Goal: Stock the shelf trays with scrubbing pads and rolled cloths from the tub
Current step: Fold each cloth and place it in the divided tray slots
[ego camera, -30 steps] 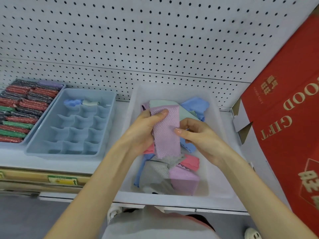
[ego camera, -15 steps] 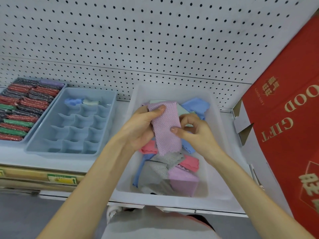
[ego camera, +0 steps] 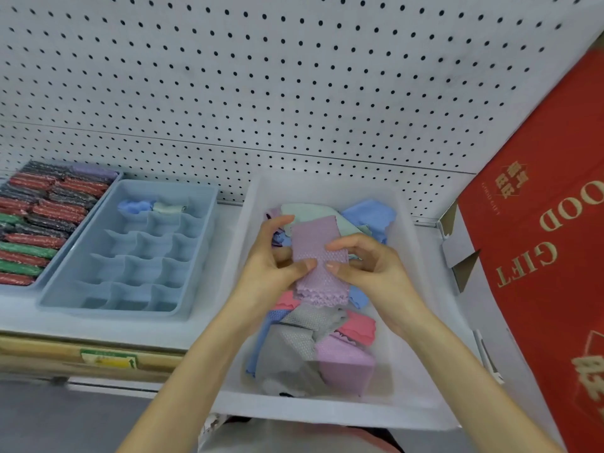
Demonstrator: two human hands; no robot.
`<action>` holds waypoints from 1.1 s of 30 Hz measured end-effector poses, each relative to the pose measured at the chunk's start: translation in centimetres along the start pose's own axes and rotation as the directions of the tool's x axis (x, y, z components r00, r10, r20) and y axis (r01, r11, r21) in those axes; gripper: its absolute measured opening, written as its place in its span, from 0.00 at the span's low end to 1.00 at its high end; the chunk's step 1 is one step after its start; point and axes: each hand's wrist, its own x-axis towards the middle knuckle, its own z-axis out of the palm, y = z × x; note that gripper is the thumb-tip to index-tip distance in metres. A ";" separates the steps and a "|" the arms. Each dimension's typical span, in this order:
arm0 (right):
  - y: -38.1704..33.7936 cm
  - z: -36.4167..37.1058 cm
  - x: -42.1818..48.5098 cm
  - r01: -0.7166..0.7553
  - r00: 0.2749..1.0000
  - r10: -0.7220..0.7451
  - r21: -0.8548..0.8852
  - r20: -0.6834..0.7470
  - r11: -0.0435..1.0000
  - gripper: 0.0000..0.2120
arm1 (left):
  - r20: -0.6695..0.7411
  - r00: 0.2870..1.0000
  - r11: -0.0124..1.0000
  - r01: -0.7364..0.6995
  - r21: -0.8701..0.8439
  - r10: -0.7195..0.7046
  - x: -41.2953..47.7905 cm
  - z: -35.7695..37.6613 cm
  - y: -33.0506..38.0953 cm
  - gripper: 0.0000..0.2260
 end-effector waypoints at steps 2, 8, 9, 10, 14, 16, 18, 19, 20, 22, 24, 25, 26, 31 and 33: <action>-0.4 -0.2 0.0 -0.060 0.996 0.058 0.031 0.068 0.998 0.18 | -0.023 0.999 0.999 -0.041 -0.035 0.040 0.2 -0.4 0.0 0.23; -0.8 0.6 0.9 0.014 0.999 -0.008 -0.124 0.049 0.992 0.22 | -0.002 0.977 0.962 -0.209 0.176 0.213 0.5 -1.7 0.1 0.12; -0.7 0.7 1.2 0.053 0.998 -0.048 -0.212 0.030 0.976 0.22 | 0.009 0.977 0.956 -0.210 0.206 0.213 0.4 -1.7 0.2 0.14; -0.5 0.8 1.5 0.094 0.996 -0.092 -0.304 0.023 0.948 0.22 | 0.025 0.980 0.956 -0.196 0.219 0.195 0.3 -1.8 0.4 0.15; -0.7 1.7 2.5 0.177 0.984 -0.164 -0.416 0.067 0.892 0.19 | 0.044 0.989 0.932 -0.149 0.329 0.143 0.2 -3.4 1.0 0.23; -1.5 2.5 2.9 0.165 0.986 -0.137 -0.372 0.099 0.914 0.15 | 0.036 0.985 0.889 -0.170 0.426 0.172 0.3 -4.7 1.4 0.22; -2.2 3.4 3.3 0.142 0.984 -0.099 -0.326 0.146 0.934 0.11 | 0.052 0.980 0.830 -0.191 0.524 0.193 0.4 -6.2 2.2 0.16; -2.6 4.0 3.4 0.129 0.980 -0.078 -0.290 0.181 0.948 0.09 | 0.081 0.980 0.819 -0.198 0.539 0.184 0.5 -7.1 2.7 0.12; -2.9 4.9 3.6 0.112 0.974 -0.058 -0.244 0.217 0.963 0.07 | 0.120 0.979 0.833 -0.206 0.513 0.168 0.4 -7.9 3.1 0.08; -3.3 6.8 4.0 0.075 0.967 -0.036 -0.148 0.251 0.986 0.05 | 0.192 0.978 0.922 -0.146 0.359 0.080 0.2 -9.3 3.9 0.01; -3.6 9.1 4.5 0.049 0.971 -0.028 -0.080 0.237 0.996 0.04 | 0.175 0.984 0.971 -0.019 0.238 -0.024 0.1 -10.7 4.2 0.07; -3.8 10.1 4.7 0.029 0.973 -0.015 -0.055 0.230 0.998 0.03 | 0.156 0.987 0.980 0.016 0.196 -0.047 0.1 -11.4 4.3 0.08; -4.0 11.1 5.0 -0.001 0.975 0.008 -0.032 0.222 0.999 0.02 | 0.132 0.989 0.986 0.039 0.160 -0.061 0.1 -12.2 4.5 0.08; -3.8 15.2 6.1 -0.096 0.979 0.086 0.043 0.186 0.994 0.08 | 0.145 0.983 0.991 0.105 0.082 -0.116 0.2 -17.0 5.6 0.07; -3.8 17.1 6.5 -0.007 0.993 0.002 0.043 0.121 0.999 0.09 | 0.176 0.975 0.991 0.135 0.010 -0.135 0.3 -18.8 6.0 0.09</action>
